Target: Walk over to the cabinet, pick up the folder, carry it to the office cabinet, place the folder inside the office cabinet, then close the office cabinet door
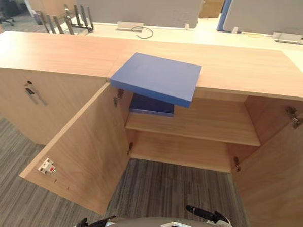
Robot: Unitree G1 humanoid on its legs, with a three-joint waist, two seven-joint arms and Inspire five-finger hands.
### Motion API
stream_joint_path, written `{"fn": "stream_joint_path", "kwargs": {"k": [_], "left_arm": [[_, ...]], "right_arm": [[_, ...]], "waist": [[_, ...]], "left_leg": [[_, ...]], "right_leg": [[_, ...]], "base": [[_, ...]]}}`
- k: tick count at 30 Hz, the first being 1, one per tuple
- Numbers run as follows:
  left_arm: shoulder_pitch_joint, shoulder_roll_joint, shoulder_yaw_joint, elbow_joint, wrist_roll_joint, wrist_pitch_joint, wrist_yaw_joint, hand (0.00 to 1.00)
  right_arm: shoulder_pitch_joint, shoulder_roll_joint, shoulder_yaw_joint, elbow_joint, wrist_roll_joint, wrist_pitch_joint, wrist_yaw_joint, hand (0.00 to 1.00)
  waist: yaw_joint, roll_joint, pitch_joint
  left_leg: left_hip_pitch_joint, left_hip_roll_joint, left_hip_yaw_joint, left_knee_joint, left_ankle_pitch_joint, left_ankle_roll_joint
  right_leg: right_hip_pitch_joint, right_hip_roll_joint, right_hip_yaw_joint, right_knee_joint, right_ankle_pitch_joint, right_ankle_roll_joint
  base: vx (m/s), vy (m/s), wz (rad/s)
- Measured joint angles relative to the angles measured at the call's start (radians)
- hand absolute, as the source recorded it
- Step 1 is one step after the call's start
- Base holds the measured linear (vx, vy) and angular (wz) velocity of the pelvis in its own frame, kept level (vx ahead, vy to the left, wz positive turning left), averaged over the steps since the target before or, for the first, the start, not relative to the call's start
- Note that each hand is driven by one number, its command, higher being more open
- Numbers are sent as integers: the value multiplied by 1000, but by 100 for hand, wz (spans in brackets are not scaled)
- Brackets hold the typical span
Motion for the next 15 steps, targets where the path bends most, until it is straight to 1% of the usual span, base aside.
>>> {"fn": "stream_joint_path", "kwargs": {"k": [1, 2, 3, 4, 5, 6, 7, 8, 10, 13, 15], "left_arm": [[4, 0, -13, -24, -25, 2, -4, 100], [31, -8, -57, -132, -106, 4, -18, 100], [51, -11, -81, -205, -156, 4, -30, 100], [87, -17, -127, -343, -217, 1, -47, 100], [103, -17, -150, -410, -249, -1, -61, 100], [132, -18, -189, -520, -330, -2, -99, 100], [155, -22, -215, -609, -386, -1, -127, 100], [165, -25, -226, -651, -412, -1, -137, 100], [185, -44, -257, -785, -490, 1, -152, 100], [196, -56, -294, -924, -536, 4, -147, 100], [207, -57, -297, -976, -563, 9, -141, 100]], "right_arm": [[0, -2, 2, 0, 0, 0, 3, 100], [0, -4, 19, 0, -1, 1, 4, 100], [-1, -4, 33, 0, -1, 1, 6, 100], [0, -3, 52, 0, -1, 2, 8, 100], [0, -3, 62, 2, -2, 3, 11, 100], [-1, -3, 81, 4, -3, 6, 18, 100], [-1, -3, 101, 8, -5, 6, 24, 100], [-2, -2, 114, 10, -5, 6, 25, 100], [-4, -2, 149, 10, -35, 5, 26, 100], [-7, -5, 191, 12, -42, 6, 27, 100], [-7, -5, 203, 17, -42, 6, 27, 100]], "waist": [[-2, 6, -3], [1, 14, -10], [3, 14, -11], [16, 11, -11], [22, 8, -10], [23, 6, -12], [21, -4, -18], [21, -8, -23], [21, -18, -31], [20, -18, -32], [20, -18, -32]], "left_leg": [[-8, 4, -7, -1, 2, -3], [-24, 15, -25, -15, 11, -9], [-34, 19, -30, -18, 16, -11], [-46, 28, -33, -29, 25, -14], [-49, 31, -33, -33, 27, -16], [-49, 36, -34, -39, 28, -16], [-47, 40, -34, -46, 29, -14], [-48, 42, -34, -47, 33, -8], [-48, 45, -31, -50, 34, -7], [-44, 45, -31, -62, 33, -6], [-44, 44, -32, -64, 34, -6]], "right_leg": [[6, 8, -10, -23, 10, -3], [15, 30, -29, -82, 37, -9], [16, 40, -34, -105, 49, -13], [16, 57, -40, -142, 69, -20], [17, 63, -40, -158, 76, -23], [25, 74, -42, -182, 85, -27], [28, 81, -41, -195, 88, -29], [29, 86, -41, -200, 89, -31], [31, 95, -35, -211, 94, -35], [41, 101, -34, -239, 103, -36], [42, 102, -34, -242, 103, -36]], "base": [[27, -82, 27], [26, -70, 26], [33, -98, 21], [20, -57, 6], [26, -63, 0], [49, -59, -4], [43, -47, -4], [75, -55, -9], [85, -36, -9], [51, -3, -3], [20, 1, -1]]}}
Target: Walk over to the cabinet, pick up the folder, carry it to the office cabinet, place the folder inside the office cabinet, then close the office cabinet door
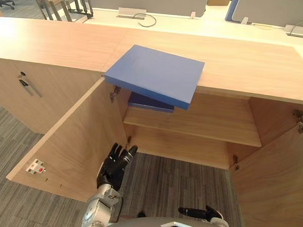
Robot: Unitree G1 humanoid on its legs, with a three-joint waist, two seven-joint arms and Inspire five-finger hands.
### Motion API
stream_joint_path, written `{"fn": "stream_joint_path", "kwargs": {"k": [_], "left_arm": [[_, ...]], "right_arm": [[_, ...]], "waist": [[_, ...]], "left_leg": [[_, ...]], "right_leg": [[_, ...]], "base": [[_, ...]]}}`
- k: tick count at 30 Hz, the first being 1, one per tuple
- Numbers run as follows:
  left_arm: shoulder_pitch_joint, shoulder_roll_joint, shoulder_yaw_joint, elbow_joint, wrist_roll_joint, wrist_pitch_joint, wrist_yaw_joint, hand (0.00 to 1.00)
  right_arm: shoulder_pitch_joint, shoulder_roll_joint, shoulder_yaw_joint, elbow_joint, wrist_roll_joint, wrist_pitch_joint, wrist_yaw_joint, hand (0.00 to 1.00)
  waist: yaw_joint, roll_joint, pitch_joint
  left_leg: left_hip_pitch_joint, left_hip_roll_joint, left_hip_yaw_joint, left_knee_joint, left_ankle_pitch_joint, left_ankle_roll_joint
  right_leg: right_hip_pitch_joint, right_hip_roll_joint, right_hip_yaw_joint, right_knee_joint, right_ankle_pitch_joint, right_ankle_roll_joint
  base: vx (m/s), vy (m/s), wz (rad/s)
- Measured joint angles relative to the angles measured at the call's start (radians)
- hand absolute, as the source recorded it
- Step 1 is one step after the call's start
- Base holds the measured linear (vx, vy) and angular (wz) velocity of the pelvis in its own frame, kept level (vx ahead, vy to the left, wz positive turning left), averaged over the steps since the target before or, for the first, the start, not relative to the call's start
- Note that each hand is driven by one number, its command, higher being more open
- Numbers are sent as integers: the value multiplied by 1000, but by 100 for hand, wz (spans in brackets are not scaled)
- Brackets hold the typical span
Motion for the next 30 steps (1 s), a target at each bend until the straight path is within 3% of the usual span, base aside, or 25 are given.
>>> {"fn": "stream_joint_path", "kwargs": {"k": [4, 12, 15, 20, 23, 30], "left_arm": [[40, -31, 15, -168, 53, -1, 57, 100], [44, -98, 117, -285, 427, -29, 289, 100], [44, -100, 115, -328, 584, -27, 387, 100], [40, -88, 95, -401, 805, -27, 479, 100], [11, -54, 63, -405, 946, -26, 511, 100], [-203, 166, 8, -426, 1276, -60, 492, 100]], "right_arm": [[4, 0, 32, 0, 1, 0, -1, 100], [27, 3, 48, -4, 10, -14, -29, 100], [28, 6, 55, -1, 10, -27, -46, 100], [30, 11, 75, 2, 10, -32, -56, 100], [23, 10, 79, 6, 9, -31, -64, 100], [12, -2, 91, 29, 6, -29, -67, 100]], "waist": [[10, 2, -1], [27, -1, -3], [25, -6, -6], [22, -21, -19], [25, -19, -21], [10, 9, -60]], "left_leg": [[0, -1, -3, 0, -4, 6], [16, 0, -14, 9, -5, 5], [14, 2, -14, 22, -10, 2], [-1, 7, -4, 40, -23, -10], [-6, 11, 9, 56, -28, -9], [-12, 24, 54, 68, -39, -14]], "right_leg": [[6, 1, 0, -9, 1, -1], [35, 0, -6, -4, -2, -5], [34, 0, -3, 7, -4, -7], [21, 3, 10, 11, -4, -8], [15, 6, 24, 10, -2, -10], [0, 21, 70, 3, 10, -24]], "base": [[12, 2, 1], [-31, -4, 4], [-60, -1, -1], [-40, 11, -6], [-3, 18, -14], [17, 14, -21]]}}
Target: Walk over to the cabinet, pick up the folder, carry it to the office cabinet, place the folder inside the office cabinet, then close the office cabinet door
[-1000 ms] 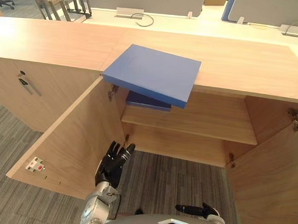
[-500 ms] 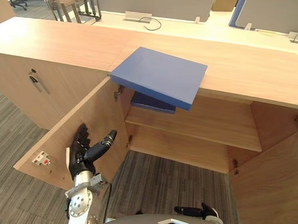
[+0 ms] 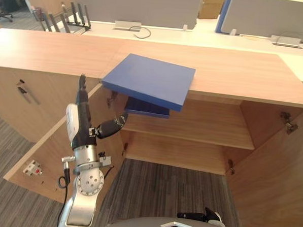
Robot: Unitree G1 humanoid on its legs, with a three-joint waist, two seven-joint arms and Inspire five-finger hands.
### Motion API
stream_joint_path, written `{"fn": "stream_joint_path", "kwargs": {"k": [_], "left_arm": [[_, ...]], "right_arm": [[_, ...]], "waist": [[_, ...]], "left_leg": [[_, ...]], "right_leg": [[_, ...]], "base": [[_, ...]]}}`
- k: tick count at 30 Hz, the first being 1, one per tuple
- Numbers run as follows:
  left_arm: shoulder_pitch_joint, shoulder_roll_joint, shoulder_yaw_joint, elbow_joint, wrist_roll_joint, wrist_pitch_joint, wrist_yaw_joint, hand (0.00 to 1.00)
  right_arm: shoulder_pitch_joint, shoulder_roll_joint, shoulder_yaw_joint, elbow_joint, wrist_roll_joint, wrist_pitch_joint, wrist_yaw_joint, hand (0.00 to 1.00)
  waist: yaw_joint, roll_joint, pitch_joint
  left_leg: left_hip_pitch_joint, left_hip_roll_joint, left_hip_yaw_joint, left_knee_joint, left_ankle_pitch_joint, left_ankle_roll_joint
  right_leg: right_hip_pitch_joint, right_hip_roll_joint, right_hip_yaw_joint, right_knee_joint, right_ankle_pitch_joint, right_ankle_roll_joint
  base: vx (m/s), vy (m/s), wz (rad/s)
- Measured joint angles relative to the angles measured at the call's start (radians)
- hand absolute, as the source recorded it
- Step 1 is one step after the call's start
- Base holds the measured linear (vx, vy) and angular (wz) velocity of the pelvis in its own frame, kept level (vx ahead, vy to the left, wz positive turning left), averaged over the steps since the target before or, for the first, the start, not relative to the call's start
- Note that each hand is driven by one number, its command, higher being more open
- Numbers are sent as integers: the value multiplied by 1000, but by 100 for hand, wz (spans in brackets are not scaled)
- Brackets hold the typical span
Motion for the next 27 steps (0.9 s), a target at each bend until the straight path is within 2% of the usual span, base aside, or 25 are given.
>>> {"fn": "stream_joint_path", "kwargs": {"k": [6, 9, 15, 18, 27], "left_arm": [[-15, 59, 8, 42, 40, -14, -23, 100], [-37, 87, 20, 110, 67, -12, -28, 100], [-53, 167, 47, 118, 106, -11, -30, 100], [-97, 199, 52, 145, 106, -11, -31, 100], [-125, 238, 52, 171, 144, -11, -31, 100]], "right_arm": [[-4, -6, -16, -3, -4, 0, 6, 100], [-3, -6, -22, -6, -5, 0, 9, 100], [0, -5, -53, -9, -7, 0, 25, 100], [1, -4, -63, -9, -7, 0, 29, 100], [1, -4, -90, -12, -9, 0, 41, 100]], "waist": [[-8, 13, -4], [-10, 13, -3], [-11, 11, -2], [-12, 5, 2], [-15, 4, 4]], "left_leg": [[32, 12, 39, -30, 2, 1], [32, 15, 46, -35, 3, 1], [49, 15, 60, -49, 3, 0], [50, 14, 65, -49, 2, 0], [52, 15, 82, -50, 0, -2]], "right_leg": [[0, 13, 43, -17, 13, -6], [1, 18, 48, -31, 21, -7], [7, 20, 61, -38, 21, -6], [7, 19, 67, -41, 23, -4], [2, 20, 83, -40, 26, -4]], "base": [[-26, 5, -21], [-6, -5, -7], [26, 9, -7], [3, 12, -6], [-10, 3, -5]]}}
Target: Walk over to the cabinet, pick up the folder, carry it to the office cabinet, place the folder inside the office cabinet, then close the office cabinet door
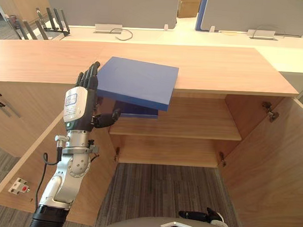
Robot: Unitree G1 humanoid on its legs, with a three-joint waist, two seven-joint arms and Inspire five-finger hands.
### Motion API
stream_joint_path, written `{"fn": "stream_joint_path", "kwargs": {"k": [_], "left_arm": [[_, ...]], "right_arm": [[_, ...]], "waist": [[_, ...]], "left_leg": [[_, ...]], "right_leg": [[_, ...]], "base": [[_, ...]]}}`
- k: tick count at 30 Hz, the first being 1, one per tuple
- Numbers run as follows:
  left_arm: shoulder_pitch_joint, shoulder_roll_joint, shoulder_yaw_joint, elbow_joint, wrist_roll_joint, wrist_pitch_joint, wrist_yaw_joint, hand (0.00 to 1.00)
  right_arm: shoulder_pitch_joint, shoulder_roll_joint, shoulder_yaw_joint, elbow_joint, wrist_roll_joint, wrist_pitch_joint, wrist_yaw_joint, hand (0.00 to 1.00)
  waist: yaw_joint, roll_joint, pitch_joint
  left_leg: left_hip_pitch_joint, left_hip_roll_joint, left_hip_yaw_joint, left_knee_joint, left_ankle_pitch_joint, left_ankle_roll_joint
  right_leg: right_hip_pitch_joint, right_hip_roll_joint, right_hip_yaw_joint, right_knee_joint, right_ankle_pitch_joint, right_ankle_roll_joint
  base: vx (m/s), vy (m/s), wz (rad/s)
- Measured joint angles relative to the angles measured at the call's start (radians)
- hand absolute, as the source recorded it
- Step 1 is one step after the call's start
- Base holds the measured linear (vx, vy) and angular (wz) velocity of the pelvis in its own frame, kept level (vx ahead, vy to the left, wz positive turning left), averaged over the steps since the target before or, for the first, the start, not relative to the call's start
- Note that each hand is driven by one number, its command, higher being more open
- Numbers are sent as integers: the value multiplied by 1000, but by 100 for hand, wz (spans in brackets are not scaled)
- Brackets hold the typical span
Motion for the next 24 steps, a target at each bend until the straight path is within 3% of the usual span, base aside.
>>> {"fn": "stream_joint_path", "kwargs": {"k": [24], "left_arm": [[-193, 116, -117, 225, 0, -2, -34, 100]], "right_arm": [[2, -1, -19, -19, 2, 0, 0, 100]], "waist": [[-29, 2, 1]], "left_leg": [[10, 1, 32, -2, -3, -4]], "right_leg": [[-4, 2, 34, -7, 11, 2]], "base": [[-8, 0, -4]]}}
